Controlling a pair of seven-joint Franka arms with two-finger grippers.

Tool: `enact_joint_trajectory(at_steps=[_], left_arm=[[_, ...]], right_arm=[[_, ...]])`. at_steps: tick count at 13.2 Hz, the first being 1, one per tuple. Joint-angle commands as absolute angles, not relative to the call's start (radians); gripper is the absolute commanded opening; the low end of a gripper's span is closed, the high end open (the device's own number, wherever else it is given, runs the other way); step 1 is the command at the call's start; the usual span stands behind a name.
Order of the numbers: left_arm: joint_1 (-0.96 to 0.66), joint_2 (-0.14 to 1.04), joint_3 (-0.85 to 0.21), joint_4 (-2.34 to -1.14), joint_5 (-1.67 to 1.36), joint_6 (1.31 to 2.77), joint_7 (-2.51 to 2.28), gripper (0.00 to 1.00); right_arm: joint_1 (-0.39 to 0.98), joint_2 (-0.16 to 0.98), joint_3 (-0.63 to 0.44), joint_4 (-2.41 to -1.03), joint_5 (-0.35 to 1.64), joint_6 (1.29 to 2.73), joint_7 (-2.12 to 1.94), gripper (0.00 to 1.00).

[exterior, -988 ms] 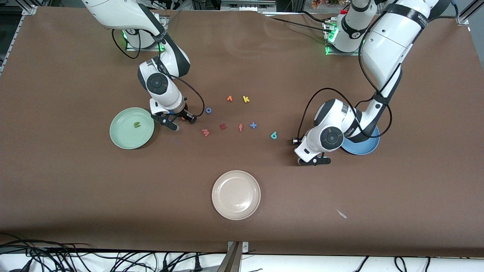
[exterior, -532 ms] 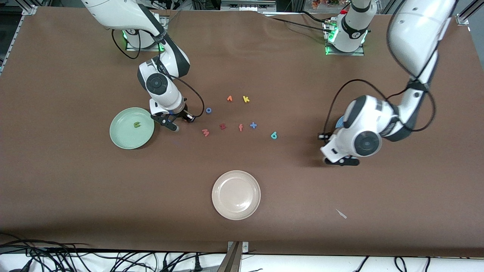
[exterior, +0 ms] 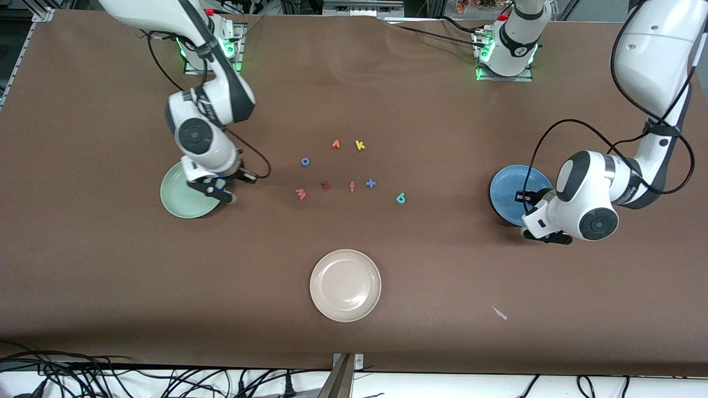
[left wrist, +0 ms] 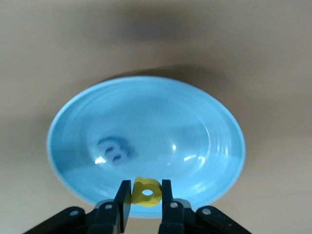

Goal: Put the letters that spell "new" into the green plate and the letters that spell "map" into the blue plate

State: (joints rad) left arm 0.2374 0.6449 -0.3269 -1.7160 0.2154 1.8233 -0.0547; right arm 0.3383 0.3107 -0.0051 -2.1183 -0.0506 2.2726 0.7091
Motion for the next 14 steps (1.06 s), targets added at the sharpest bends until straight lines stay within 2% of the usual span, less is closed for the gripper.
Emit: enact_joint_trajectory(at_steps=[1, 2, 3, 4, 5, 8, 9, 11, 14], left_arm=[[0.239, 0.652, -0.339, -1.765, 0.233, 1.907, -0.054, 0.17], [0.242, 0.655, -0.337, -1.775, 0.233, 1.911, -0.054, 0.18], [0.244, 0.663, -0.337, -1.775, 0.235, 1.911, -0.054, 0.30], [0.250, 0.663, -0.339, -1.773, 0.235, 1.911, -0.054, 0.74], [0.253, 0.658, -0.339, -1.772, 0.235, 1.908, -0.052, 1.00], [0.244, 0.588, -0.357, -1.743, 0.227, 1.836, -0.057, 1.00], [0.244, 0.568, -0.386, -1.730, 0.206, 1.813, -0.064, 1.00], [0.245, 0.534, -0.419, -1.707, 0.064, 1.772, -0.151, 1.00], [0.212, 0.526, -0.504, -1.707, 0.002, 1.787, -0.415, 0.99]], right_arm=[[0.336, 0.279, -0.125, -2.138, -0.046, 2.221, 0.455, 0.16], [0.336, 0.281, -0.168, -2.155, -0.040, 2.227, 0.372, 0.16], [0.333, 0.287, -0.202, -2.181, -0.035, 2.243, 0.310, 0.16], [0.333, 0.291, -0.225, -2.213, -0.019, 2.281, 0.267, 0.16], [0.330, 0.296, -0.257, -2.242, -0.017, 2.330, 0.209, 0.16], [0.293, 0.339, -0.288, -2.258, 0.029, 2.390, 0.097, 0.16], [0.293, 0.345, -0.288, -2.258, 0.050, 2.390, 0.097, 0.27], [0.293, 0.342, -0.287, -2.252, 0.054, 2.381, 0.106, 0.99], [0.304, 0.316, -0.264, -2.226, 0.054, 2.329, 0.150, 1.00]])
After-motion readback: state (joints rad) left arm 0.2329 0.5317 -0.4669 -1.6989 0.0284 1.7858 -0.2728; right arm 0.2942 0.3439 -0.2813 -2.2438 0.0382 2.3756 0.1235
